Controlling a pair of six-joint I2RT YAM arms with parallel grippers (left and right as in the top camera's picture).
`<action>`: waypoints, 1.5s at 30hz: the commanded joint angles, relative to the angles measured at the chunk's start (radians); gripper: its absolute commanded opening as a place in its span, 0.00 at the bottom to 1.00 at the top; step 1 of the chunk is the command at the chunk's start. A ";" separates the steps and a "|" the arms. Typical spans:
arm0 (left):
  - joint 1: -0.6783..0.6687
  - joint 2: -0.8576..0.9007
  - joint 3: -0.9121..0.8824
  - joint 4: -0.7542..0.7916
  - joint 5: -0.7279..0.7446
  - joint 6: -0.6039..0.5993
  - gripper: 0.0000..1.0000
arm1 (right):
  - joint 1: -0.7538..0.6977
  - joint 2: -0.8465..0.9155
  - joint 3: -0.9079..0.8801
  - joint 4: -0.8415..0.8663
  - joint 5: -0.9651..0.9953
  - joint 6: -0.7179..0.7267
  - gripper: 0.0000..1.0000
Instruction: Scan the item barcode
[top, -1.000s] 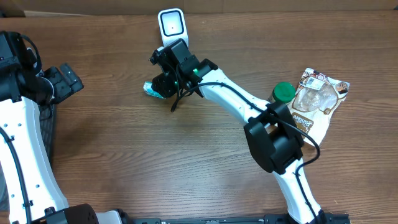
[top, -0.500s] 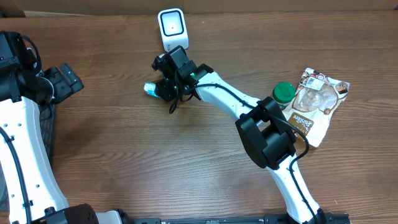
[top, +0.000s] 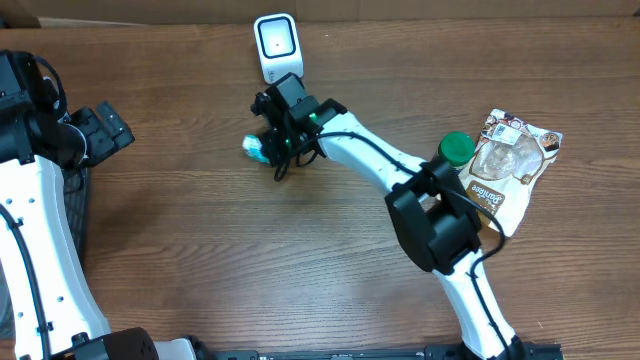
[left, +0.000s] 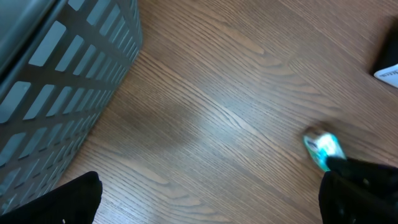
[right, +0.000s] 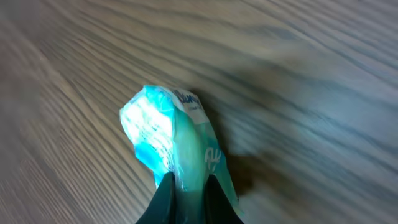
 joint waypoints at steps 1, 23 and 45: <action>-0.001 0.000 0.007 0.003 -0.009 0.018 1.00 | -0.013 -0.139 0.014 -0.056 0.179 0.002 0.04; -0.001 0.000 0.007 0.003 -0.009 0.018 0.99 | 0.098 -0.187 -0.190 -0.243 0.643 0.373 0.51; -0.001 0.000 0.007 0.003 -0.009 0.018 1.00 | 0.103 -0.187 -0.190 -0.097 0.225 0.289 0.22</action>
